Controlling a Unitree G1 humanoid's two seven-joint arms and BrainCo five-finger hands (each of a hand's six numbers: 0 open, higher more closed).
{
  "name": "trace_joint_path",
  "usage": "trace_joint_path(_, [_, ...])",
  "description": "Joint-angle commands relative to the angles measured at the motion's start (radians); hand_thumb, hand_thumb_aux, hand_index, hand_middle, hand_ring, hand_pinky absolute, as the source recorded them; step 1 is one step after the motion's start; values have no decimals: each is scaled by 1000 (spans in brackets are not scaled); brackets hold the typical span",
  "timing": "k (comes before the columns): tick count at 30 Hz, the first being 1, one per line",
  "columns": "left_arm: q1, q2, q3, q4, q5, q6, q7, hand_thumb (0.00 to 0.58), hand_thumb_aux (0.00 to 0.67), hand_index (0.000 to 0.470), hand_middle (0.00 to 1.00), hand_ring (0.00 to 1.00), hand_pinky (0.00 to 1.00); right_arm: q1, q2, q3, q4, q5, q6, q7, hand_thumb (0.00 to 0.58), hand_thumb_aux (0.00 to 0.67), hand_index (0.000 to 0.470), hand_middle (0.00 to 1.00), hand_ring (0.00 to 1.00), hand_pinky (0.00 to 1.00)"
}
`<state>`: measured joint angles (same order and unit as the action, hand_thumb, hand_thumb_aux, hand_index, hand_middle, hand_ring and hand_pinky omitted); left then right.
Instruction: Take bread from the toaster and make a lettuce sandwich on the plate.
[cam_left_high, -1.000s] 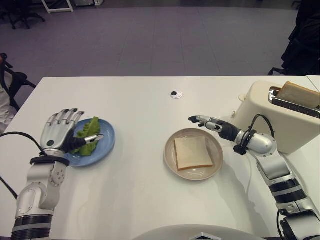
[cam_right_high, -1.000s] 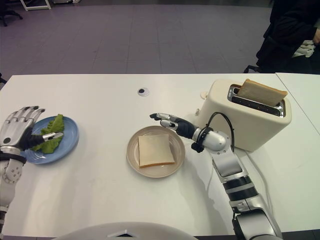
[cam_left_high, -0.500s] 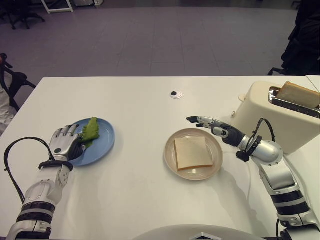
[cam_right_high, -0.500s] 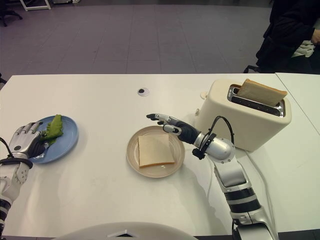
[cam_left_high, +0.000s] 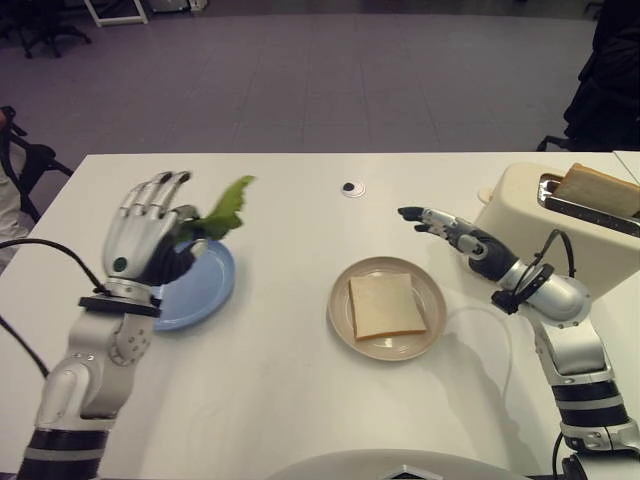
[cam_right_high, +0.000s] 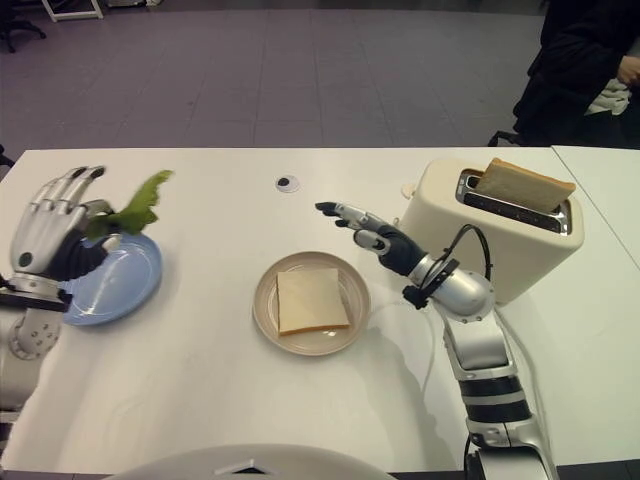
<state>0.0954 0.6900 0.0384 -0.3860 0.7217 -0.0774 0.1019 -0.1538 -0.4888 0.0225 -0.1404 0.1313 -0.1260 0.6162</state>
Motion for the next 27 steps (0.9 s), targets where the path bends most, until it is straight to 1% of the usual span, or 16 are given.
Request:
trace_joint_path(1, [-111,-154,-226,-51,21,9,-132,580,670,470,0,0,0,-5,-19,-54,25,35,-3,7,0,0,0,0,0,0])
trace_joint_path(5, [-210,-278,-446,87,156,-24,-172,580,670,470,0,0,0,-11,-14,-74,36,44,-9,3,0,0,0,0,0,0])
trace_joint_path(7, [-230,-297,-526,190,243,-44,-149,580,670,470,0,0,0,-8,-10,-74,33,42,-10,1,0,0,0,0,0,0])
trace_joint_path(10, [-219,-286,-584,299,333,-56,-107,580,670,470,0,0,0,-9,-4,-67,29,41,-11,1,0,0,0,0,0,0])
trace_joint_path(14, [-197,-285,-606,320,360,-63,-87,580,670,470,0,0,0,-10,4,-56,34,36,-14,3,0,0,0,0,0,0])
trace_joint_path(15, [-196,-288,-609,323,364,-62,-87,538,489,343,0,0,0,-9,7,-51,34,32,-15,4,0,0,0,0,0,0])
trace_joint_path(16, [-195,-289,-612,324,369,-61,-87,319,221,155,0,0,0,-7,9,-44,34,27,-18,5,0,0,0,0,0,0])
trace_joint_path(17, [-194,-288,-611,318,374,-59,-88,62,37,26,0,0,0,-3,9,-41,28,23,-18,5,0,0,0,0,0,0])
trace_joint_path(18, [-192,-284,-607,304,378,-56,-88,0,0,0,0,0,0,1,8,-39,24,20,-19,5,0,0,0,0,0,0])
trace_joint_path(24, [-166,-250,-572,198,417,-33,-111,0,0,0,0,0,0,4,4,-39,22,18,-19,9,0,0,0,0,0,0])
trace_joint_path(27, [-164,-243,-562,183,425,-27,-119,0,0,0,0,0,0,5,6,-34,21,14,-19,9,0,0,0,0,0,0])
